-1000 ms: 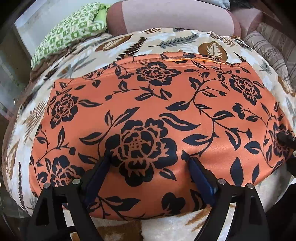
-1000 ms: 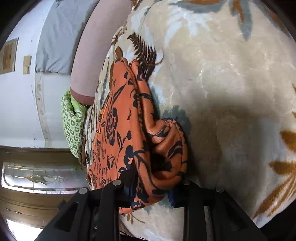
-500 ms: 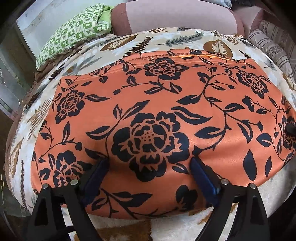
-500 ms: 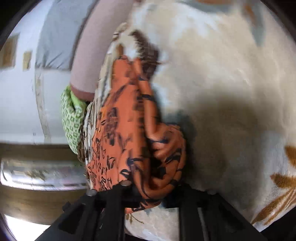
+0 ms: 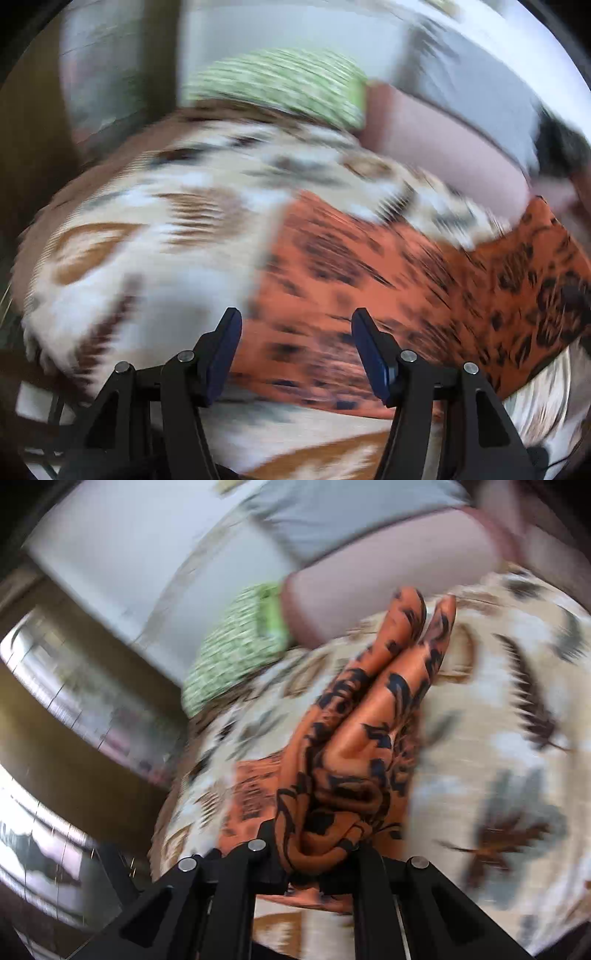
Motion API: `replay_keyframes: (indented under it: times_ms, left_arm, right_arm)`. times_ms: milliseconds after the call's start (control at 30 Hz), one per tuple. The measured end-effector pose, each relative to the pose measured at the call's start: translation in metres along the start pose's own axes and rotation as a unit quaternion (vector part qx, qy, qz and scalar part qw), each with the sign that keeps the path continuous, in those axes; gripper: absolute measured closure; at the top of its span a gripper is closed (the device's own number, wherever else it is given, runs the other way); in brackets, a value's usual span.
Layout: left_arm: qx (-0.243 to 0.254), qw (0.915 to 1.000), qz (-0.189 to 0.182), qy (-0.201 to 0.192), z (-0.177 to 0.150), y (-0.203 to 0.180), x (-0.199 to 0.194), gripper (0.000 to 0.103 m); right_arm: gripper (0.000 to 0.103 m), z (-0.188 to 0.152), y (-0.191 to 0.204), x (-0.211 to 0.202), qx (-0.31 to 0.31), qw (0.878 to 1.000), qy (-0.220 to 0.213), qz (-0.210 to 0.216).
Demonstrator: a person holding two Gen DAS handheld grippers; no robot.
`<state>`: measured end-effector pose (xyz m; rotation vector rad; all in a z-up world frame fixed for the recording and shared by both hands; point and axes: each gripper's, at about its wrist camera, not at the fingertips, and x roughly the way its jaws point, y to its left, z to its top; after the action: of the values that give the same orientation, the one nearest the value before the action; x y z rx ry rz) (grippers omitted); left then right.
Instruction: Fold small clothes
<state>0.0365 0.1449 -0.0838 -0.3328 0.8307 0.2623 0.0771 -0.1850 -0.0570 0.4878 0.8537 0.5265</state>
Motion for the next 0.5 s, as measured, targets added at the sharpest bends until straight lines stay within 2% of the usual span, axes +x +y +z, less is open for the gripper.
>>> replay_keyframes:
  times_ms: [100, 233, 267, 333, 367, 400, 467, 500]
  left_arm:
    - [-0.039, 0.9987, 0.028, -0.019, 0.014, 0.054, -0.017, 0.040]
    - [-0.081, 0.9954, 0.049, -0.018, 0.013, 0.111, -0.023, 0.040]
    - [-0.083, 0.9951, 0.053, -0.013, 0.011, 0.116, -0.021, 0.040]
    - [-0.090, 0.9944, 0.056, -0.006, 0.005, 0.128, -0.018, 0.040]
    - [-0.094, 0.9940, 0.055, 0.002, 0.002, 0.134, -0.016, 0.040]
    - [-0.096, 0.9940, 0.052, 0.008, 0.000, 0.137, -0.014, 0.040]
    - [-0.090, 0.9949, 0.045, 0.010, -0.001, 0.140, -0.013, 0.040]
    - [-0.087, 0.9952, 0.044, 0.009, 0.001, 0.140, -0.013, 0.040]
  right_arm:
    - [0.092, -0.012, 0.060, 0.042, -0.049, 0.998, 0.033, 0.029]
    - [0.092, -0.044, 0.114, 0.118, -0.086, 0.990, 0.099, 0.044]
    - [0.092, -0.057, 0.121, 0.146, -0.092, 0.987, 0.127, 0.039]
    - [0.088, -0.091, 0.122, 0.205, -0.082, 0.973, 0.211, 0.034]
    - [0.087, -0.112, 0.118, 0.233, -0.083, 0.964, 0.251, 0.014]
    - [0.086, -0.119, 0.116, 0.237, -0.081, 0.965, 0.248, 0.008]
    - [0.074, -0.118, 0.120, 0.229, -0.077, 0.970, 0.228, 0.023]
    - [0.053, -0.116, 0.121, 0.226, -0.075, 0.969, 0.232, 0.034]
